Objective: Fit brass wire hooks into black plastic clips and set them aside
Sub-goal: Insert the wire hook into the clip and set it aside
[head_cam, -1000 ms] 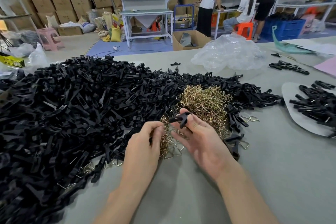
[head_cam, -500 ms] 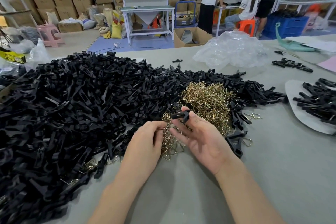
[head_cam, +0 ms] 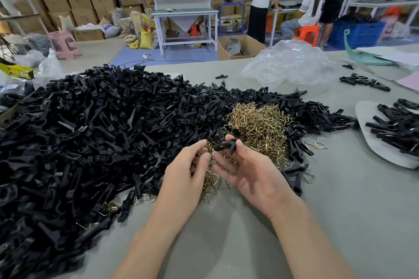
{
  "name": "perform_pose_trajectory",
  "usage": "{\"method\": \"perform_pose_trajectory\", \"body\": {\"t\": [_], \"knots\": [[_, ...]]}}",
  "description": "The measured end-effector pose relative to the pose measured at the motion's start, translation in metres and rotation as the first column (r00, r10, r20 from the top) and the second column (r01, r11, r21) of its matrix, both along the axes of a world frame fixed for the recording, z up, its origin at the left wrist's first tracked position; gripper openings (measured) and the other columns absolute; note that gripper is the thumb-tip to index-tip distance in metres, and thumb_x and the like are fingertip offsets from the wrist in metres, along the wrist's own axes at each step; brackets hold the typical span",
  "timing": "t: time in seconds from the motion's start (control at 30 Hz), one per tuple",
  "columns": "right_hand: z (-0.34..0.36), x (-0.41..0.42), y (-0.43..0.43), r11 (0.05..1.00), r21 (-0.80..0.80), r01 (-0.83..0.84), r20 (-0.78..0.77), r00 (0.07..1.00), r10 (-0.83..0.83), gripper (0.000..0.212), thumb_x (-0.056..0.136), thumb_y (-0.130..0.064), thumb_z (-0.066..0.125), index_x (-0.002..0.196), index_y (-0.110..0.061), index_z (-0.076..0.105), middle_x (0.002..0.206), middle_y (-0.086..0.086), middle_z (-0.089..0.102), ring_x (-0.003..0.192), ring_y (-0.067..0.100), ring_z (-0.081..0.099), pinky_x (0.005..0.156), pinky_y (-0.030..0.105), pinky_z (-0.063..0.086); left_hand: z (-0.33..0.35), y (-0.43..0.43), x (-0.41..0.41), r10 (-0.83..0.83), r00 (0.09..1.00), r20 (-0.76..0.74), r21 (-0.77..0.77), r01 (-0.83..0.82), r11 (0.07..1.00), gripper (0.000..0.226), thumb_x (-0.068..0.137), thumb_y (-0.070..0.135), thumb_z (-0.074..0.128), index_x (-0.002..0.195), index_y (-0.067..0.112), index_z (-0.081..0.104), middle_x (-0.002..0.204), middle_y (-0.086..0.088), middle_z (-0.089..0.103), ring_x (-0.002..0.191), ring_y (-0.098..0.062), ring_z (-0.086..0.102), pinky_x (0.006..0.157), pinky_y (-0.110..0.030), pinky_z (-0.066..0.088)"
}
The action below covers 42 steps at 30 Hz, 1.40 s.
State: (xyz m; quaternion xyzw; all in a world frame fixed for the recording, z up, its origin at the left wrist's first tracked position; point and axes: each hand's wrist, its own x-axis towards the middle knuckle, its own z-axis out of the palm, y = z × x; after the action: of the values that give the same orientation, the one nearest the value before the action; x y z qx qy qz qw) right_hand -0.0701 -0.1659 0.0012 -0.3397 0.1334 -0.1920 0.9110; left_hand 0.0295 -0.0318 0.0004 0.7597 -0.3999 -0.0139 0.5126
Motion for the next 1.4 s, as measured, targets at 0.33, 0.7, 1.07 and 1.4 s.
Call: {"method": "perform_pose_trajectory", "body": {"t": [0.33, 0.7, 1.07, 1.4], "knots": [[-0.001, -0.001, -0.001, 0.997, 0.007, -0.076, -0.003, 0.997, 0.076, 0.024, 0.094, -0.021, 0.062, 0.113, -0.012, 0.075, 0.113, 0.014, 0.072, 0.097, 0.026, 0.074, 0.083, 0.041, 0.060, 0.007, 0.005, -0.002, -0.096, 0.988, -0.118, -0.041, 0.091, 0.995, 0.016, 0.096, 0.022, 0.064, 0.101, 0.037, 0.068, 0.093, 0.024, 0.071, 0.088, 0.001, 0.066, 0.076, -0.008, 0.045], [0.004, 0.000, 0.003, 0.996, 0.090, 0.007, 0.116, 0.993, -0.018, 0.028, 0.092, -0.010, 0.057, 0.114, -0.012, 0.074, 0.118, 0.019, 0.070, 0.104, 0.026, 0.072, 0.083, 0.036, 0.060, 0.020, -0.008, -0.012, -0.259, 0.618, -0.742, -0.390, -0.084, 0.917, 0.013, 0.095, 0.005, 0.060, 0.084, 0.007, 0.065, 0.080, -0.010, 0.074, 0.070, -0.015, 0.069, 0.066, -0.022, 0.057], [0.004, 0.004, 0.013, 0.998, 0.041, 0.037, 0.163, 0.986, -0.043, 0.036, 0.094, -0.005, 0.052, 0.129, -0.006, 0.059, 0.129, 0.017, 0.067, 0.110, 0.027, 0.070, 0.085, 0.032, 0.059, 0.012, -0.020, -0.025, -0.395, 0.291, -0.871, -0.461, -0.208, 0.863, 0.013, 0.072, 0.022, 0.073, 0.082, 0.013, 0.071, 0.073, 0.000, 0.065, 0.059, -0.007, 0.057, 0.056, -0.021, 0.051], [0.004, 0.007, 0.016, 0.995, -0.066, 0.074, 0.151, 0.986, -0.064, 0.031, 0.091, -0.004, 0.053, 0.119, -0.007, 0.064, 0.123, 0.016, 0.070, 0.109, 0.027, 0.070, 0.088, 0.032, 0.059, 0.009, -0.022, -0.032, -0.344, 0.326, -0.881, -0.433, -0.260, 0.863, 0.014, 0.091, 0.015, 0.065, 0.078, 0.017, 0.069, 0.070, 0.002, 0.063, 0.058, -0.005, 0.056, 0.058, -0.021, 0.049]]}}
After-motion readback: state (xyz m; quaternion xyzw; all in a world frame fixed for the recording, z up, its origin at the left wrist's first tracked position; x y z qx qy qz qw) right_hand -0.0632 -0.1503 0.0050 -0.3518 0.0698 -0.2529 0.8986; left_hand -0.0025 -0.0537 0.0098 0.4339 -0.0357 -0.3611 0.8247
